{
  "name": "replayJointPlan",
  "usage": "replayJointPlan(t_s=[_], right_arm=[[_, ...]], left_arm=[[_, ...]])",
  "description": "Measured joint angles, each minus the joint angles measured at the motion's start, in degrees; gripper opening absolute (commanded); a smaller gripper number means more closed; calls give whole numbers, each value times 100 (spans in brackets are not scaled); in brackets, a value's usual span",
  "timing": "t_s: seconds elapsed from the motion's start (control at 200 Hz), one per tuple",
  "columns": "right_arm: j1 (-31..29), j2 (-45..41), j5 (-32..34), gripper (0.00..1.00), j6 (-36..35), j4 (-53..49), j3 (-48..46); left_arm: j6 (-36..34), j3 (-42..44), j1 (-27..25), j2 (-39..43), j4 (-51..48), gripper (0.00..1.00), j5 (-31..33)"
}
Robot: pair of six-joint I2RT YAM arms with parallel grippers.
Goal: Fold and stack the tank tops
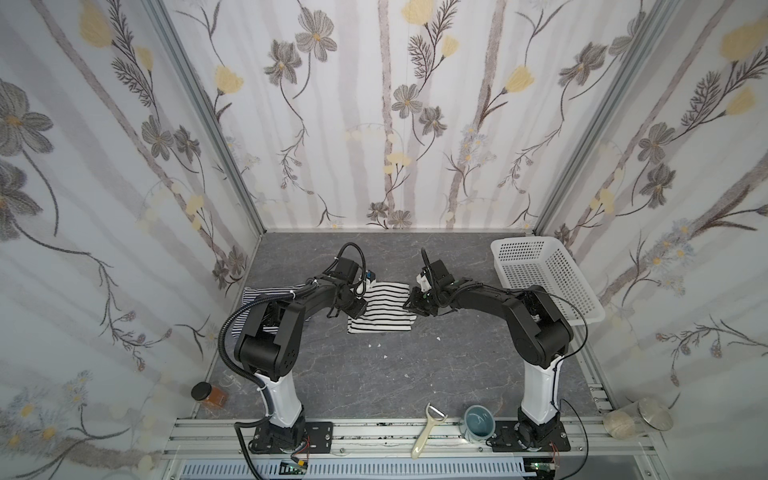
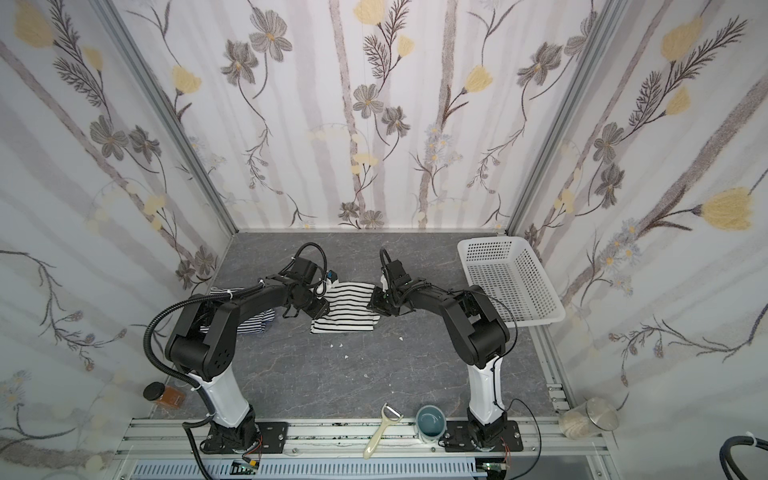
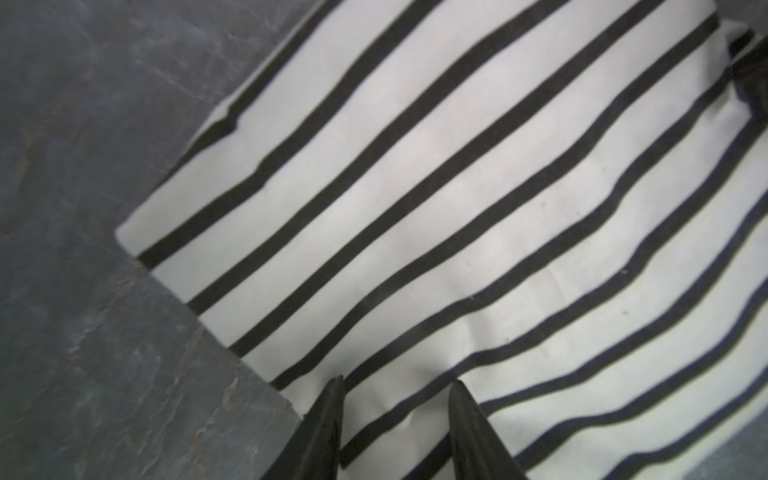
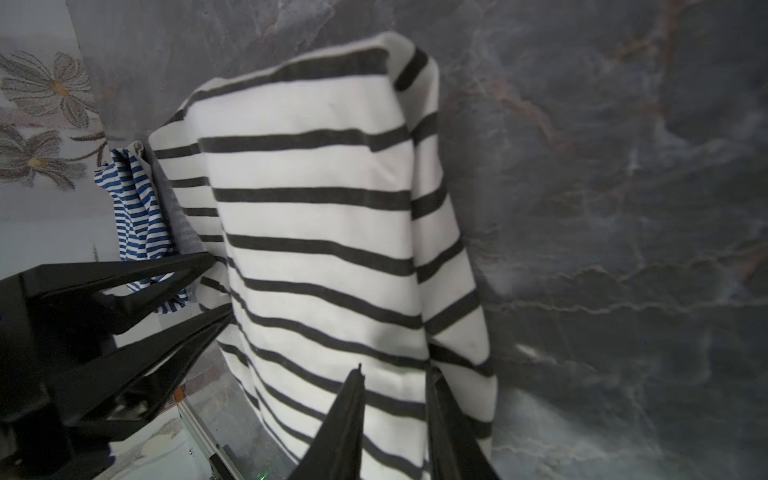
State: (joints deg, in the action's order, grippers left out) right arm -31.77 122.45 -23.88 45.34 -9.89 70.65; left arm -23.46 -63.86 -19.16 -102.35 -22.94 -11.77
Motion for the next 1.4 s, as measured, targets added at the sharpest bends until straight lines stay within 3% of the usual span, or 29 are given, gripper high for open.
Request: replayJointPlan(t_s=[0.255,0.819,1.399], right_arm=[[-33,-597,68,29,-2,-31,-98],[-166,-160,33,28,107,240,-39],[-162,170,-111,27,103,629,-210]], left_arm=[[444,164,321,610,42,57,-52],[1014,273,1244,-57,76,58,-1805],[999,44,1300,-763,444,58,-2822]])
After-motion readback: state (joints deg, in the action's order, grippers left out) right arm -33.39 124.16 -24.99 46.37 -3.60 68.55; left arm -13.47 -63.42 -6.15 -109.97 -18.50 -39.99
